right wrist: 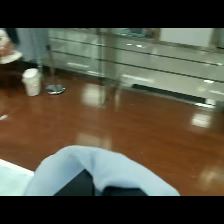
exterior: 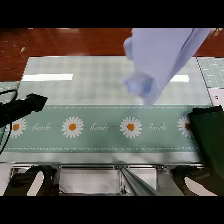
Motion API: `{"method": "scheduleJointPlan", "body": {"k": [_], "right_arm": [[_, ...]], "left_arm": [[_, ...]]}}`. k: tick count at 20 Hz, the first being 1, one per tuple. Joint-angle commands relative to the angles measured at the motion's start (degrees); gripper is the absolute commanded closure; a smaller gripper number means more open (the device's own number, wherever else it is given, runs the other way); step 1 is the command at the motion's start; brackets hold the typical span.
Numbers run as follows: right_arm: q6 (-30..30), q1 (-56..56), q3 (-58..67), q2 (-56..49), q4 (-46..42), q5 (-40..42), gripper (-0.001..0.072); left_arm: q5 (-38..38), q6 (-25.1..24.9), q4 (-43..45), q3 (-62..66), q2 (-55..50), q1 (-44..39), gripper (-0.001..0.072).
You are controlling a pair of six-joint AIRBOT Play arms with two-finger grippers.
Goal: Fold the shirts.
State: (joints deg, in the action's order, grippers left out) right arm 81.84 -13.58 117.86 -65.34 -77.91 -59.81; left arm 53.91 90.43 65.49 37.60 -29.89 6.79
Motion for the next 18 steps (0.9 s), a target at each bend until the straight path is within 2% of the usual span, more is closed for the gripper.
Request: {"method": "scheduleJointPlan", "body": {"k": [1,5,9,15,16,17,18], "right_arm": [[-0.6,-6.3,-3.8,1.2,4.7,-6.2,0.0691],[1.3,-12.7,-18.4,-2.0,11.3,-7.5,0.0691],[2.3,-20.7,-32.2,-9.0,17.0,-0.1,0.0691],[4.4,-28.3,-34.9,-24.2,20.9,4.4,0.0690],[5.1,-28.4,-34.9,-25.4,21.1,5.2,0.0601],[5.9,-27.6,-34.9,-25.7,20.8,5.8,0.0358],[5.8,-26.2,-34.3,-25.3,20.2,5.0,0.0301]], "left_arm": [[-3.0,0.0,-2.4,-0.5,0.7,0.0,0.0199],[-4.6,0.0,-2.1,1.9,0.7,0.8,0.0199],[-0.7,0.0,-2.1,1.8,0.6,0.8,0.0199],[4.4,0.0,-2.2,0.7,0.5,-0.4,0.0200],[4.4,0.0,-2.2,-0.3,0.5,-1.0,0.0199],[4.4,0.0,-2.2,-1.5,0.3,-1.7,0.0199],[4.3,-0.3,-2.0,-2.6,-0.1,-2.3,0.0199]]}}
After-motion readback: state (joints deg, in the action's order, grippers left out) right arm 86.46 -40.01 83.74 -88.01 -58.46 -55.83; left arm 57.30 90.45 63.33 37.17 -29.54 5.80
